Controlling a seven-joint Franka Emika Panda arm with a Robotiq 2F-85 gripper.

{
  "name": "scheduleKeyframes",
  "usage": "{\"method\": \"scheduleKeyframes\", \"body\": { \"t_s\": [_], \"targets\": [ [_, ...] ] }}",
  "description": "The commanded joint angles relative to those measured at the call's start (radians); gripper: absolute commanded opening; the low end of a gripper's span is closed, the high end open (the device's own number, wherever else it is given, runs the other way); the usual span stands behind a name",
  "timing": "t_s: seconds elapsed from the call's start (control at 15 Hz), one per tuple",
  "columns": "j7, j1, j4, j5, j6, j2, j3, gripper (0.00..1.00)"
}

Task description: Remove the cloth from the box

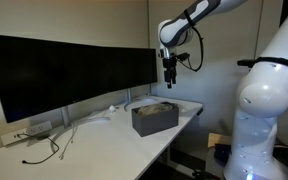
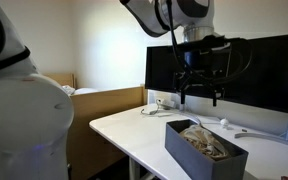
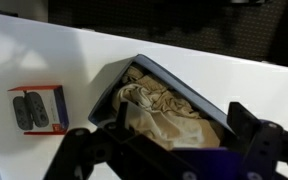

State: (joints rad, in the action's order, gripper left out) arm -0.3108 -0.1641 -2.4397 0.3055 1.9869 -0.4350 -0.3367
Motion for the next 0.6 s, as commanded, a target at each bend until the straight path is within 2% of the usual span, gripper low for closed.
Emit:
{"method": "scheduleKeyframes", "body": {
  "t_s": [0.0, 0.33, 0.53],
  "targets": [
    [0.017, -0.040, -0.057, -0.031, 0.117, 0.074, -0.013, 1.00],
    [-0.049, -0.037, -0.058, -0.129, 0.230, 0.169, -0.038, 1.00],
    [-0.041, -0.037, -0.049, -0.157, 0.326, 0.224, -0.020, 1.00]
  ]
}}
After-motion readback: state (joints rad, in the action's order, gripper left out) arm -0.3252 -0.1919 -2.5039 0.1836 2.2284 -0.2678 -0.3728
